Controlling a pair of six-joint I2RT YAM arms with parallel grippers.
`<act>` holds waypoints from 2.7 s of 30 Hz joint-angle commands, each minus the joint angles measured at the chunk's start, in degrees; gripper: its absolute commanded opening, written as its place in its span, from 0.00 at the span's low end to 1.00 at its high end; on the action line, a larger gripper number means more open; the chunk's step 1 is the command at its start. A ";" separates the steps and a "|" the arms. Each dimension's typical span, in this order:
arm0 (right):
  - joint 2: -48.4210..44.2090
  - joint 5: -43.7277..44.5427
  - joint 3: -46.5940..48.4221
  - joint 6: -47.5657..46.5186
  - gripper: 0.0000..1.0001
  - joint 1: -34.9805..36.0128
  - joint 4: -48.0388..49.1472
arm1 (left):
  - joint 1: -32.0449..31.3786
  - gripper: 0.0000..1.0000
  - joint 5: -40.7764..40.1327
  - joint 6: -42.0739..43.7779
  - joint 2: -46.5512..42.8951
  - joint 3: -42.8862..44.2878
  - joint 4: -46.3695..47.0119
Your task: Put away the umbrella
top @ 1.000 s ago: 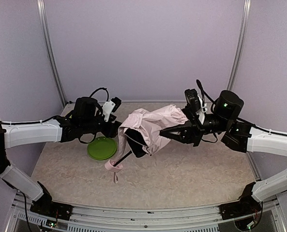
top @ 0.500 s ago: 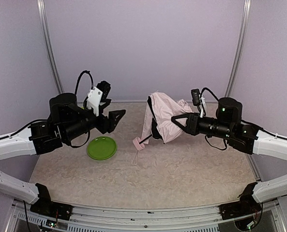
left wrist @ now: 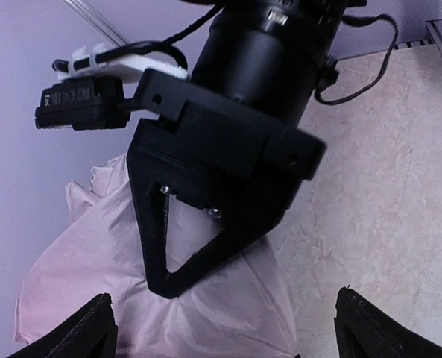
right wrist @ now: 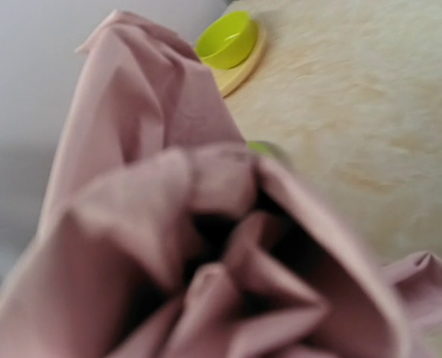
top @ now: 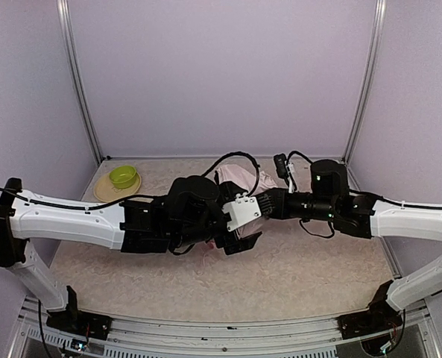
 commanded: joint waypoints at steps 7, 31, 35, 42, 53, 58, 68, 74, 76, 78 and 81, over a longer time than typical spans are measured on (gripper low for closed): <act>-0.31 -6.50 2.89 -0.18 0.00 1.80 10.37 | 6.87 0.99 3.30 -2.89 4.48 3.14 -0.52; 0.13 -16.29 6.09 -5.17 0.00 4.01 18.16 | 12.75 0.44 16.86 -9.08 3.02 -2.49 0.51; 1.29 -18.02 7.58 -5.50 0.00 3.90 18.07 | 12.91 0.17 17.11 -9.36 3.96 -1.07 -2.12; 1.28 -18.54 8.46 -6.42 0.00 3.89 17.16 | 13.10 0.00 16.67 -8.82 4.02 -1.01 -3.27; -0.65 -23.13 10.45 -15.22 0.46 -2.55 -0.86 | 15.40 0.00 12.58 -10.91 -0.47 -3.62 -2.18; -5.18 -26.75 8.19 -23.52 0.63 -7.57 -7.30 | 16.13 0.00 11.57 -10.99 -1.68 -2.54 -5.83; -15.99 -23.69 -3.73 -40.07 0.77 -10.31 -3.93 | 14.52 0.00 20.23 -7.47 -10.30 -1.15 -10.69; -10.07 -26.54 -6.27 -39.96 0.77 -10.06 8.03 | 12.59 0.00 33.92 -5.06 -20.47 -0.70 -14.62; -6.05 -27.11 -4.01 -40.18 0.80 -7.89 8.14 | 12.43 0.00 37.00 -4.07 -22.19 0.10 -16.29; -1.56 -28.45 -1.72 -42.34 0.83 -4.35 8.46 | 12.40 0.00 39.37 -3.41 -22.90 1.67 -18.83; 3.09 -29.25 -1.10 -41.53 0.87 -0.53 15.47 | 11.65 0.00 40.22 -3.19 -22.42 4.44 -22.14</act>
